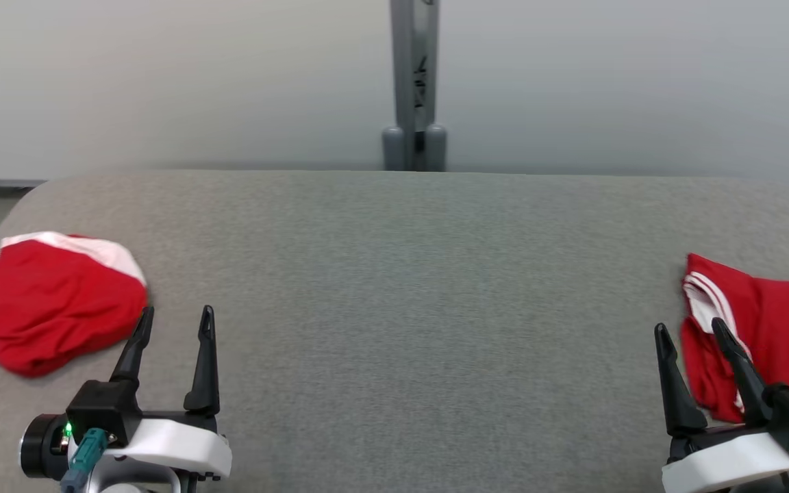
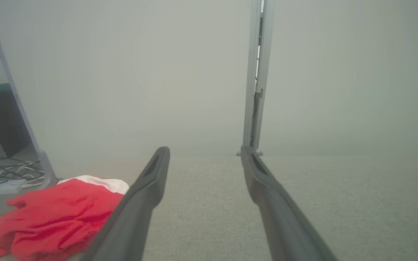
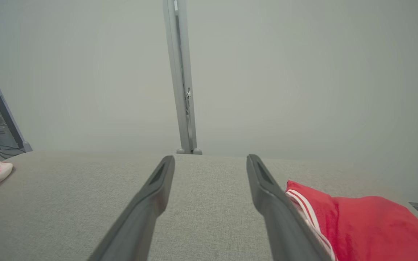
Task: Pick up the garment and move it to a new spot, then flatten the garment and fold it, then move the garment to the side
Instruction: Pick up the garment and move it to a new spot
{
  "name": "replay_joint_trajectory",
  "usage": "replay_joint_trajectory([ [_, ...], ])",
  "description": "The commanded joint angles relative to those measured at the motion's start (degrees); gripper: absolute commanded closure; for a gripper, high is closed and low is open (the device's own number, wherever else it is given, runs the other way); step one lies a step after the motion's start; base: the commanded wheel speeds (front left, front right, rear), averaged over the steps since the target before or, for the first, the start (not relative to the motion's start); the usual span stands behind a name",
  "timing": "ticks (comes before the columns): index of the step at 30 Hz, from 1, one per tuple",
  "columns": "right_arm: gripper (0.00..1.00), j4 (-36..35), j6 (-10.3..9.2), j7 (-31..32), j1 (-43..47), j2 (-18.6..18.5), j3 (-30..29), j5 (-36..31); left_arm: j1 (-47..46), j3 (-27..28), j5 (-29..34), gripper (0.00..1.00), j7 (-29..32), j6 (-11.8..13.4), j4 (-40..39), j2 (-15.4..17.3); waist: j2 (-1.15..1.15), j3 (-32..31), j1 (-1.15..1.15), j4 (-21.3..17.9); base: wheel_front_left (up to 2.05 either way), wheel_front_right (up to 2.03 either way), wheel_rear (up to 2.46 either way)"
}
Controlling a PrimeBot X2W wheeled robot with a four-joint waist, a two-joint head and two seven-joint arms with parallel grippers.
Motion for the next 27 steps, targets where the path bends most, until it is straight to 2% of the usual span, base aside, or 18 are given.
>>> replay_joint_trajectory([
  [1,0.0,-0.5,-0.01,0.3,0.8,-0.2,0.0,0.3,-0.6,0.3,-0.1,0.0,-0.4,0.0,0.1,0.6,0.0,-0.3,0.0,3.2,0.0,0.0,0.0],
  [10,0.0,-0.2,-0.01,0.1,0.6,-0.1,1.1,1.2,0.1,1.8,-1.3,0.0,-0.6,0.7,-0.5,1.4,0.0,-1.4,0.0,15.6,0.0,0.0,0.0],
  [15,0.0,0.5,-0.01,-0.2,0.2,-0.2,2.6,1.9,1.4,2.6,-1.6,0.0,-0.5,1.6,-1.4,1.9,0.0,-1.7,0.0,20.8,0.0,0.0,0.0],
  [20,0.0,1.2,-0.01,-0.6,-0.4,-0.2,3.3,2.2,2.3,3.1,-2.1,0.0,-0.5,2.1,-2.3,2.1,0.0,-1.8,0.0,23.3,0.0,0.0,0.0],
  [27,0.0,1.7,-0.01,-0.6,-0.6,-0.2,3.9,2.5,2.6,3.5,-2.5,0.0,-0.6,2.3,-2.6,2.4,0.0,-1.5,0.0,23.5,0.0,0.0,0.0],
])
